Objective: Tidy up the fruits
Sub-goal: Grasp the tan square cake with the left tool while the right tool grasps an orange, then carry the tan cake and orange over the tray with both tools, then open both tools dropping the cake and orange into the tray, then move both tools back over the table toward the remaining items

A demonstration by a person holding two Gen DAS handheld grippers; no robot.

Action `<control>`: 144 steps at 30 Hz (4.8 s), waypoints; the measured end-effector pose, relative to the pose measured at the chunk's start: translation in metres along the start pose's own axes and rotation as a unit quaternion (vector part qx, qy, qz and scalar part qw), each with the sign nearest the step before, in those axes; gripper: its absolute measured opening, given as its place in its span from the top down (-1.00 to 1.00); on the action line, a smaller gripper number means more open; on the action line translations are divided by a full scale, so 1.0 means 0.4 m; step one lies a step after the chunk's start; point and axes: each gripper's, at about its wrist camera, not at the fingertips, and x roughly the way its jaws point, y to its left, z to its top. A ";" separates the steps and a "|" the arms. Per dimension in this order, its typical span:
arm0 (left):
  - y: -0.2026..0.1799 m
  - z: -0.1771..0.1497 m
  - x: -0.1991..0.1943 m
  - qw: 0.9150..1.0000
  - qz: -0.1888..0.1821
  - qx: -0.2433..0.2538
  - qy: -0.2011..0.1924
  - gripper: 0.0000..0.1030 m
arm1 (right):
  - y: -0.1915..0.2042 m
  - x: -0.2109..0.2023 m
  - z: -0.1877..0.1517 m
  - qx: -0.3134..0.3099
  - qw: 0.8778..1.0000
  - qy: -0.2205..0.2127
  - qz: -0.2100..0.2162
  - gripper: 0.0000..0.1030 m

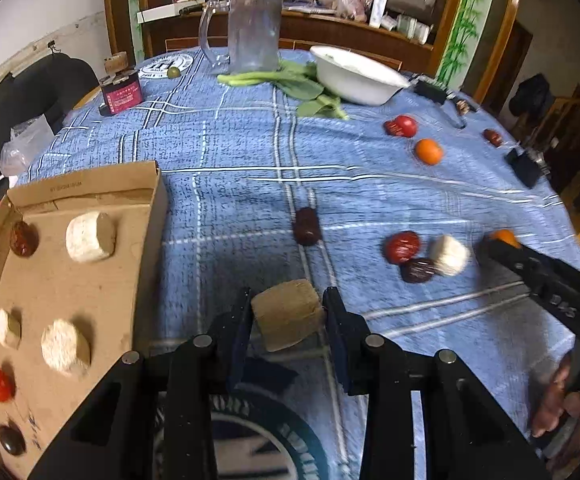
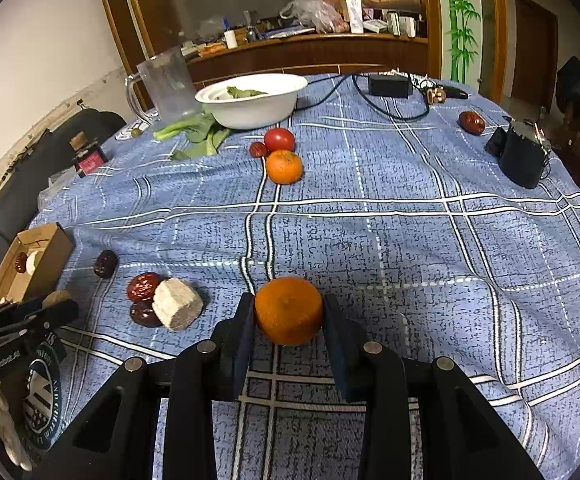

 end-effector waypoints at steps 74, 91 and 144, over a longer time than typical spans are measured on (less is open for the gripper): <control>0.534 -0.009 -0.314 0.987 0.002 -0.136 -0.088 -0.38 | 0.707 -0.026 -0.021 -0.149 0.975 0.032 0.160 -0.07; -0.060 -0.113 -0.382 0.975 -0.181 -0.037 -0.119 -0.58 | 0.103 -0.306 -0.176 0.086 0.991 -0.046 0.095 -0.27; -0.021 -0.130 -0.304 0.987 -0.085 -0.089 -0.100 -0.58 | -0.119 -0.344 -0.259 0.078 0.994 -0.073 -0.019 -0.49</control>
